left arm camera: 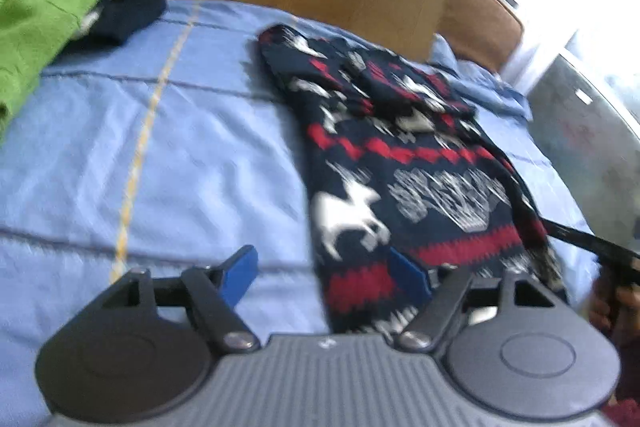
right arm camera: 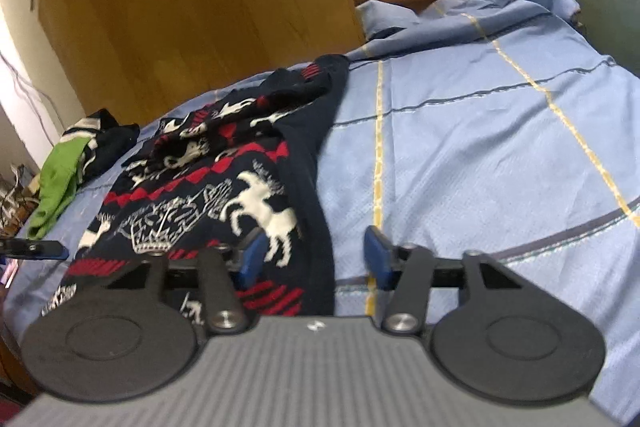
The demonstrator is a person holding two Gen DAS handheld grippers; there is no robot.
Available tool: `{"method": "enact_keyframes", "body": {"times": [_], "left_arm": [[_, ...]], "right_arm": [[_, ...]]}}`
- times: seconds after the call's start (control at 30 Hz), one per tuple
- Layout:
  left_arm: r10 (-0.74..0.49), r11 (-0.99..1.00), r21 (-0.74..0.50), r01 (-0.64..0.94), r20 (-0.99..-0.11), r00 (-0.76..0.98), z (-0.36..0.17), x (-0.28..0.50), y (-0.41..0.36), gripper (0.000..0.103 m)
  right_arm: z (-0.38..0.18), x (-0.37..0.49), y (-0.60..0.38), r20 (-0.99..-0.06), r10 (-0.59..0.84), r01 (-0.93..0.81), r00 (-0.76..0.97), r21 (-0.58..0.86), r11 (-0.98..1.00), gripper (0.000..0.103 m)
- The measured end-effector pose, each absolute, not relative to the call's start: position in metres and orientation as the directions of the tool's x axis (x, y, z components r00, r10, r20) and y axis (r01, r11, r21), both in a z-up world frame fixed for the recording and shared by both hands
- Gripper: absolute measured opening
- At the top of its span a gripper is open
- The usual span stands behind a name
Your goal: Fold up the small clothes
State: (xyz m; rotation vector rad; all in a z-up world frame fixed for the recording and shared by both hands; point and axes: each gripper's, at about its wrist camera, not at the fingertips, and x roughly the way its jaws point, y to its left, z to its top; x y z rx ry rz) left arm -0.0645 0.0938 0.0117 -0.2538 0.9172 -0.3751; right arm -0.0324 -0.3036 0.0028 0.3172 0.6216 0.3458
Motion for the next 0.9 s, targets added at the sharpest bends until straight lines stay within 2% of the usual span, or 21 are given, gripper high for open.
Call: {"method": "enact_keyframes", "body": {"times": [0.03,0.07,0.13,0.17,0.2,0.27,0.33,0.4,0.43,0.47,0.5,0.53,0.63,0.7,0.8,0.9], "left_arm": [[-0.428,0.903,-0.364,0.227,-0.723,0.543,0.013,-0.068,0.087,0.069],[-0.421,0.907,-0.341,0.248,-0.730,0.539,0.012,-0.070,0.078,0.067],[-0.358,0.932,-0.249,0.264,-0.752,0.554,0.011,-0.077,0.058,0.055],[-0.315,0.943,-0.183,0.278,-0.763,0.564,0.011,-0.081,0.047,0.036],[-0.279,0.949,-0.132,0.285,-0.770,0.574,0.011,-0.086,0.040,0.024],[-0.239,0.955,-0.078,0.286,-0.773,0.588,0.012,-0.092,0.031,0.021],[-0.228,0.958,-0.073,0.276,-0.778,0.586,0.013,-0.095,0.031,0.021],[-0.241,0.958,-0.101,0.267,-0.789,0.566,0.016,-0.098,0.036,0.024],[-0.254,0.956,-0.119,0.268,-0.792,0.556,0.019,-0.103,0.041,0.026],[-0.269,0.952,-0.135,0.273,-0.795,0.544,0.022,-0.107,0.045,0.036],[-0.289,0.947,-0.157,0.280,-0.798,0.529,0.024,-0.113,0.049,0.042],[-0.303,0.943,-0.173,0.285,-0.799,0.519,0.025,-0.121,0.053,0.049],[-0.340,0.929,-0.220,0.296,-0.822,0.456,0.021,-0.144,0.055,0.051],[-0.351,0.927,-0.235,0.293,-0.819,0.454,0.021,-0.163,0.058,0.056],[-0.397,0.913,-0.302,0.273,-0.811,0.430,0.022,-0.183,0.063,0.061],[-0.388,0.919,-0.309,0.246,-0.820,0.422,0.017,-0.189,0.060,0.066]], "right_arm": [[0.001,-0.033,-0.300,-0.514,0.420,-0.234,0.748,0.388,0.891,0.010],[0.000,-0.033,-0.296,-0.521,0.423,-0.242,0.741,0.381,0.892,0.010],[0.002,-0.038,-0.287,-0.513,0.391,-0.250,0.764,0.323,0.913,0.007],[0.006,-0.042,-0.287,-0.507,0.361,-0.244,0.783,0.284,0.927,0.007],[0.013,-0.047,-0.292,-0.485,0.305,-0.215,0.820,0.233,0.948,0.007],[0.024,-0.052,-0.318,-0.463,0.230,-0.142,0.856,0.217,0.966,0.007],[0.025,-0.051,-0.335,-0.491,0.251,-0.125,0.834,0.275,0.953,0.007],[0.026,-0.055,-0.324,-0.517,0.269,-0.168,0.813,0.233,0.958,0.009],[0.028,-0.060,-0.319,-0.511,0.252,-0.171,0.822,0.201,0.964,0.014],[0.030,-0.065,-0.318,-0.503,0.252,-0.176,0.827,0.195,0.965,0.020],[0.032,-0.070,-0.321,-0.499,0.280,-0.190,0.820,0.223,0.956,0.033],[0.034,-0.075,-0.326,-0.489,0.322,-0.207,0.811,0.275,0.939,0.039],[0.030,-0.098,-0.346,-0.473,0.441,-0.238,0.763,0.428,0.872,0.039],[0.022,-0.111,-0.354,-0.465,0.509,-0.251,0.724,0.509,0.823,0.039],[0.004,-0.123,-0.358,-0.465,0.593,-0.235,0.657,0.621,0.748,0.045],[-0.012,-0.131,-0.351,-0.488,0.641,-0.217,0.593,0.670,0.710,0.048]]}}
